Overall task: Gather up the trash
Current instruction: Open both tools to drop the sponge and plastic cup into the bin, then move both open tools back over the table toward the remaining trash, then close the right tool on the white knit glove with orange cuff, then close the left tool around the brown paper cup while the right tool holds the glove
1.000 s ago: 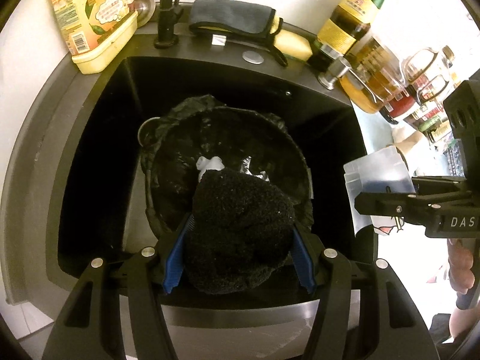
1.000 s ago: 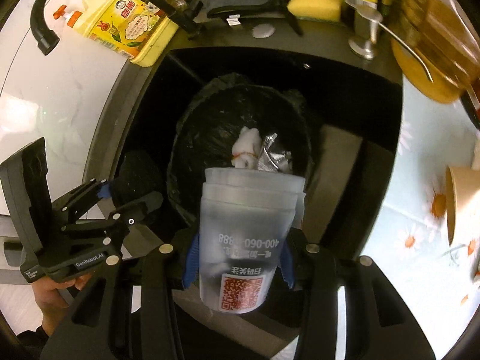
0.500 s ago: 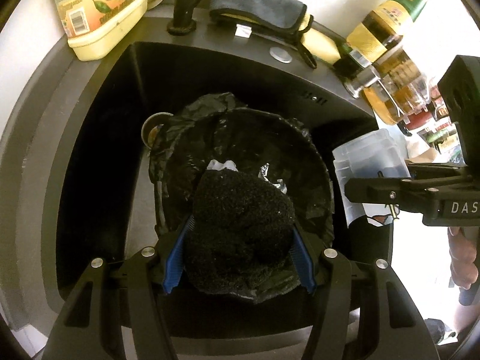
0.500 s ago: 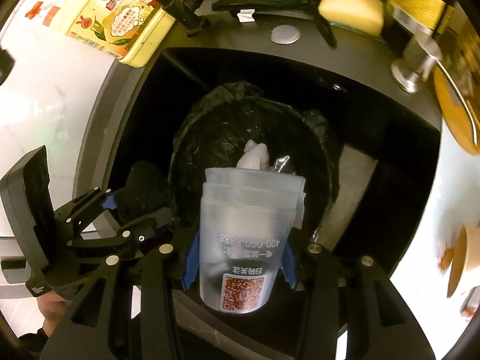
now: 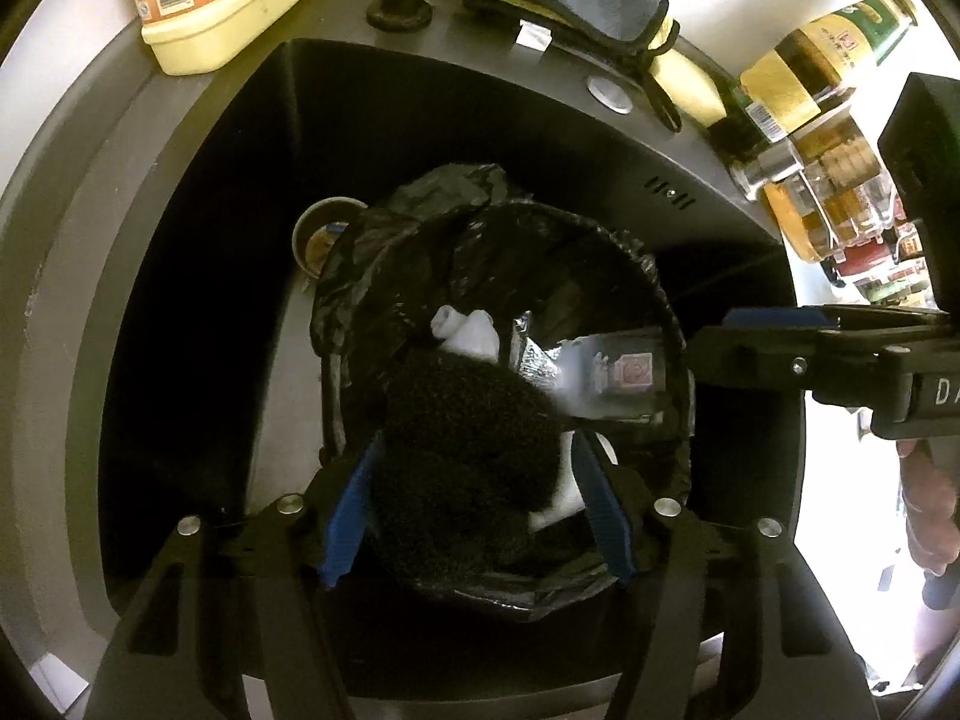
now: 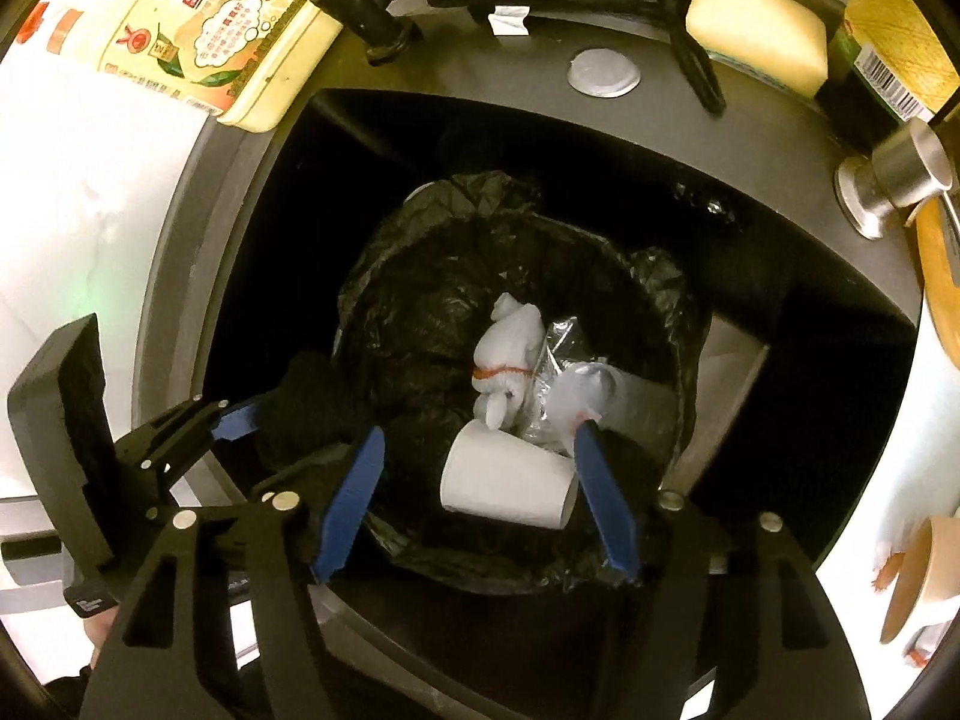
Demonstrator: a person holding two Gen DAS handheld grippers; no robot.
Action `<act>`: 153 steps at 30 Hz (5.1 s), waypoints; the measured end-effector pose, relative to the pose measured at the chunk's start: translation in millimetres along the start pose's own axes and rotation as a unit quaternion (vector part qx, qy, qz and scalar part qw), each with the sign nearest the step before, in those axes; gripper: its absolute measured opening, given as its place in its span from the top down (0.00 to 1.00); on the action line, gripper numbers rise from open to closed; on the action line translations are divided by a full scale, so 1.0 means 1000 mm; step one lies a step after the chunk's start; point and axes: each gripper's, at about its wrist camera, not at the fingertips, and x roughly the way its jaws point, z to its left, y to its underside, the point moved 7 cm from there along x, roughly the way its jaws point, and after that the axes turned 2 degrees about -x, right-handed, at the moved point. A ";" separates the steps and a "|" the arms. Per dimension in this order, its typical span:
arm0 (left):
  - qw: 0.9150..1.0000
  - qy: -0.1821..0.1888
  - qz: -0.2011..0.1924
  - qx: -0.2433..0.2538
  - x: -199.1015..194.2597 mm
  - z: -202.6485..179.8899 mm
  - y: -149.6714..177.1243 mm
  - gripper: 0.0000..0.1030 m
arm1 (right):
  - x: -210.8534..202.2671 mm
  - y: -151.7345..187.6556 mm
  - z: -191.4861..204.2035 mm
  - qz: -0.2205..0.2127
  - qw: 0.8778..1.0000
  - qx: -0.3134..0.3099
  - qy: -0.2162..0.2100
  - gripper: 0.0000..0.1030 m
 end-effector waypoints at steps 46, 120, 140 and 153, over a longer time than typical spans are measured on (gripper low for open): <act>0.997 0.009 -0.011 0.071 -0.024 -0.073 0.039 0.26 | -0.055 0.117 -0.055 -0.057 0.994 0.089 0.010 0.36; 0.988 -0.016 -0.008 0.153 0.020 -0.313 0.078 0.19 | -0.168 0.238 -0.344 -0.110 0.972 0.199 0.061 0.64; 0.952 -0.036 0.003 0.305 0.048 -0.378 0.027 0.19 | -0.201 0.307 -0.361 -0.153 0.946 0.282 0.050 0.64; 0.907 -0.090 0.033 0.410 0.095 -0.402 0.016 0.19 | -0.194 0.337 -0.357 -0.171 0.927 0.332 0.030 0.64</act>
